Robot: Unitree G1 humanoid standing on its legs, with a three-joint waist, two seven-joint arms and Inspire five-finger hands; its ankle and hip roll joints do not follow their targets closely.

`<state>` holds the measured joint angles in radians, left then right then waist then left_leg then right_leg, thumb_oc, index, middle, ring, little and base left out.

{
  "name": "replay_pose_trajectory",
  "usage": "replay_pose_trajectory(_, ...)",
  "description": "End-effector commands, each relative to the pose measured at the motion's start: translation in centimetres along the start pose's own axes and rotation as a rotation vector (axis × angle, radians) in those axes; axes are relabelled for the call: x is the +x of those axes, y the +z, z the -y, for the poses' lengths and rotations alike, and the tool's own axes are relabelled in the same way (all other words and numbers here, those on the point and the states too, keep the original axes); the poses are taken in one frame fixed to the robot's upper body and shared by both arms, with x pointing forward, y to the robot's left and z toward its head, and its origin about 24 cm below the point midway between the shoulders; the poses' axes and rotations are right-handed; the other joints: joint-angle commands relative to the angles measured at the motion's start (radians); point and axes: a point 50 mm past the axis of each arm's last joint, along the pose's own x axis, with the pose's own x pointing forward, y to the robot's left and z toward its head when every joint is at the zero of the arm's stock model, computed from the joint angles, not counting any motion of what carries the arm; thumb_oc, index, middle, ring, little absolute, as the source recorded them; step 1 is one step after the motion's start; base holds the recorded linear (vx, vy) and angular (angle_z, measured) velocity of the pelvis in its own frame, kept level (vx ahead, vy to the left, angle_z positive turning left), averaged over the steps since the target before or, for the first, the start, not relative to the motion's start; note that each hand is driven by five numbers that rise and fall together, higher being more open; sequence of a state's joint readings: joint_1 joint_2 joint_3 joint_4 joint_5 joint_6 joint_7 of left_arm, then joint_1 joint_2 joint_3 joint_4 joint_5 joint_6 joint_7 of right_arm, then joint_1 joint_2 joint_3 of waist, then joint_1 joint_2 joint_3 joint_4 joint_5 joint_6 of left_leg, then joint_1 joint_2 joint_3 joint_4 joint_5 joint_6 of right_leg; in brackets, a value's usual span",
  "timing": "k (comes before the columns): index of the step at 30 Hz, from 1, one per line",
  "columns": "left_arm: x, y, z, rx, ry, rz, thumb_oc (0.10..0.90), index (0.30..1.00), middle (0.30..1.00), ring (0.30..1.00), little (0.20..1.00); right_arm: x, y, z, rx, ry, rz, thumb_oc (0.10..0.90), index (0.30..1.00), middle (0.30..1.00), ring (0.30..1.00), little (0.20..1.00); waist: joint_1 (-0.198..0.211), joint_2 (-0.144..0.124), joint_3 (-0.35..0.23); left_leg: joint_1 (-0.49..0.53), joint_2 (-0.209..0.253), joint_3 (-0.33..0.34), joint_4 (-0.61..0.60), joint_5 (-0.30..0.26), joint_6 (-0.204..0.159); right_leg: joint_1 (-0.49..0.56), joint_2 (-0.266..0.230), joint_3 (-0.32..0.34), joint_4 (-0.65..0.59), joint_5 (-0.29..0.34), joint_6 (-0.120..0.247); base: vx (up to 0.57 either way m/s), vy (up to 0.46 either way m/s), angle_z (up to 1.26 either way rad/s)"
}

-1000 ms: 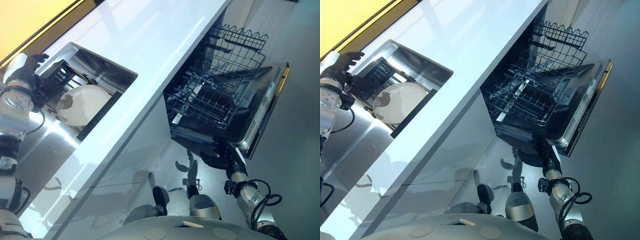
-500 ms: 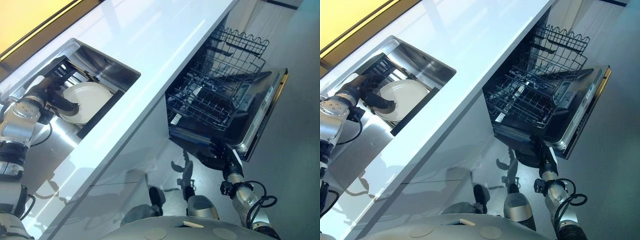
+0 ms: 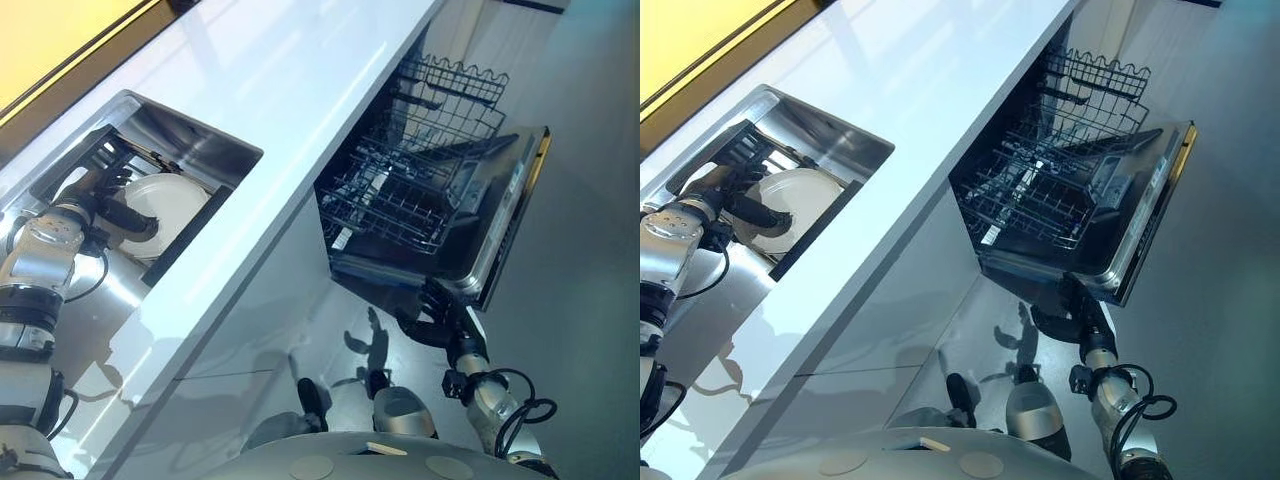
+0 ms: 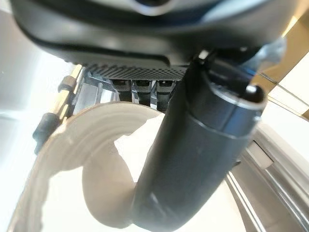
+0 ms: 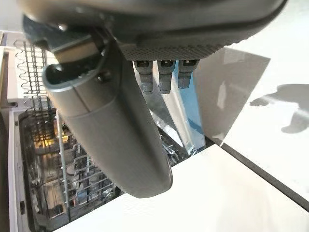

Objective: Pick up plates and place into dishwasher.

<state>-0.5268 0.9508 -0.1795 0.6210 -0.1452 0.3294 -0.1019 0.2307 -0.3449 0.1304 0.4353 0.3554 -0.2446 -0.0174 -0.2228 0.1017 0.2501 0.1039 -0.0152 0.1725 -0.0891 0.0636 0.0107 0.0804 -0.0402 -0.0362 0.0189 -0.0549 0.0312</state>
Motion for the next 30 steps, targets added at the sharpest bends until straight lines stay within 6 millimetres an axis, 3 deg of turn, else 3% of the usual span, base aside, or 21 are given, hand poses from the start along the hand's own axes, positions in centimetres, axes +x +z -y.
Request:
replay_pose_trajectory(1, 0.0, 3.3, -4.6, -0.008, 0.212, 0.054, 0.8, 0.9, 0.9, 0.9, 0.9, 0.6, 4.3, 0.3, -0.012, 0.022, 0.233, 0.8, 0.9, 0.9, 0.9, 0.9, -0.038, 0.022, -0.008, -0.042, -0.081, 0.036, 0.069, -0.141, 0.035, -0.135, 0.046, -0.004, 0.137, -0.074, 0.074, 0.02, 0.028, -0.08)
replay_pose_trajectory(5, 0.4, 2.1, -3.8, 0.008, 0.125, -0.037, 0.8, 0.9, 0.9, 0.9, 0.9, 0.7, 4.7, 0.7, -0.016, 0.007, 0.247, 0.8, 0.9, 0.9, 0.9, 0.9, -0.049, 0.027, 0.013, -0.059, -0.082, 0.037, 0.075, -0.139, 0.035, -0.154, 0.049, 0.008, 0.145, -0.074, 0.073, 0.01, 0.032, -0.12)
replay_pose_trajectory(7, 0.5, 0.7, -2.7, 0.012, -0.019, -0.114, 0.8, 0.9, 0.9, 0.9, 0.9, 0.7, 5.1, 0.9, -0.02, -0.001, 0.258, 0.8, 0.9, 0.9, 0.9, 0.9, -0.053, 0.031, 0.026, -0.065, -0.083, 0.036, 0.077, -0.138, 0.037, -0.162, 0.051, 0.014, 0.148, -0.074, 0.074, 0.0, 0.031, -0.09)
replay_pose_trajectory(10, 0.4, -1.2, -0.8, -0.01, -0.178, -0.162, 0.245, 0.425, 0.425, 0.425, 0.345, 0.7, 5.3, 1.2, -0.023, -0.01, 0.264, 0.8, 0.9, 0.9, 0.9, 0.9, -0.049, 0.034, 0.036, -0.065, -0.085, 0.031, 0.08, -0.138, 0.04, -0.16, 0.05, 0.014, 0.15, -0.071, 0.075, 0.01, 0.013, -0.03)
replay_pose_trajectory(11, 0.4, -1.4, -0.5, -0.015, -0.2, -0.164, 0.133, 0.328, 0.328, 0.328, 0.233, 0.7, 5.2, 1.2, -0.023, -0.011, 0.265, 0.8, 0.9, 0.9, 0.9, 0.9, -0.049, 0.034, 0.037, -0.064, -0.085, 0.03, 0.081, -0.139, 0.04, -0.159, 0.05, 0.013, 0.149, -0.071, 0.076, 0.0, 0.0, 0.0)
replay_pose_trajectory(12, 0.3, -1.7, -0.2, -0.022, -0.23, -0.163, 0.1, 0.3, 0.3, 0.3, 0.2, 0.7, 5.2, 1.3, -0.026, -0.011, 0.265, 0.8, 0.9, 0.9, 0.9, 0.9, -0.049, 0.035, 0.038, -0.063, -0.086, 0.03, 0.081, -0.14, 0.041, -0.157, 0.05, 0.012, 0.148, -0.071, 0.076, 0.0, 0.0, 0.0)
replay_pose_trajectory(13, 0.3, -1.7, -0.2, -0.022, -0.23, -0.163, 0.1, 0.3, 0.3, 0.3, 0.2, 0.7, 5.2, 1.3, -0.026, -0.011, 0.265, 0.8, 0.9, 0.9, 0.9, 0.9, -0.049, 0.035, 0.038, -0.063, -0.086, 0.03, 0.081, -0.14, 0.041, -0.157, 0.05, 0.012, 0.148, -0.071, 0.076, 0.04, 0.026, -0.01)
replay_pose_trajectory(14, 0.1, -2.2, 1.3, -0.046, -0.34, -0.16, 0.1, 0.3, 0.3, 0.3, 0.2, 0.6, 5.1, 1.4, -0.029, -0.014, 0.266, 0.8, 0.9, 0.9, 0.9, 0.9, -0.043, 0.037, 0.037, -0.061, -0.089, 0.027, 0.084, -0.14, 0.042, -0.151, 0.048, 0.007, 0.145, -0.07, 0.076, 0.04, 0.029, 0.0)
replay_pose_trajectory(16, -0.1, -2.2, 2.3, -0.062, -0.402, -0.14, 0.1, 0.3, 0.3, 0.3, 0.2, 0.5, 5.1, 1.5, -0.032, -0.012, 0.268, 0.8, 0.9, 0.9, 0.9, 0.9, -0.039, 0.038, 0.037, -0.062, -0.092, 0.023, 0.086, -0.139, 0.043, -0.148, 0.047, 0.004, 0.143, -0.069, 0.075, 0.02, 0.037, 0.01)
replay_pose_trajectory(20, -0.6, -0.8, 3.5, -0.117, -0.498, -0.049, 0.1, 0.3, 0.3, 0.3, 0.2, 0.5, 5.0, 1.3, -0.031, -0.008, 0.27, 0.8, 0.9, 0.9, 0.9, 0.9, -0.025, 0.034, 0.029, -0.061, -0.096, 0.014, 0.087, -0.139, 0.045, -0.138, 0.046, -0.003, 0.136, -0.068, 0.073, -0.02, 0.012, 0.06)
replay_pose_trajectory(26, -1.0, 1.1, 3.1, -0.194, -0.462, 0.068, 0.1, 0.3, 0.3, 0.3, 0.2, 0.3, 4.5, 1.1, -0.018, -0.006, 0.264, 0.8, 0.9, 0.9, 0.9, 0.9, -0.003, 0.023, 0.007, -0.056, -0.099, 0.005, 0.084, -0.138, 0.045, -0.119, 0.044, -0.018, 0.122, -0.066, 0.072, -0.03, 0.009, 0.1)
replay_pose_trajectory(30, -1.2, 1.5, 1.6, -0.224, -0.352, 0.143, 0.1, 0.3, 0.3, 0.3, 0.2, 0.2, 4.2, 0.9, -0.011, -0.006, 0.256, 0.8, 0.9, 0.9, 0.9, 0.9, 0.015, 0.018, -0.013, -0.048, -0.103, -0.007, 0.08, -0.136, 0.045, -0.102, 0.042, -0.029, 0.112, -0.067, 0.07, -0.04, 0.017, 0.1)
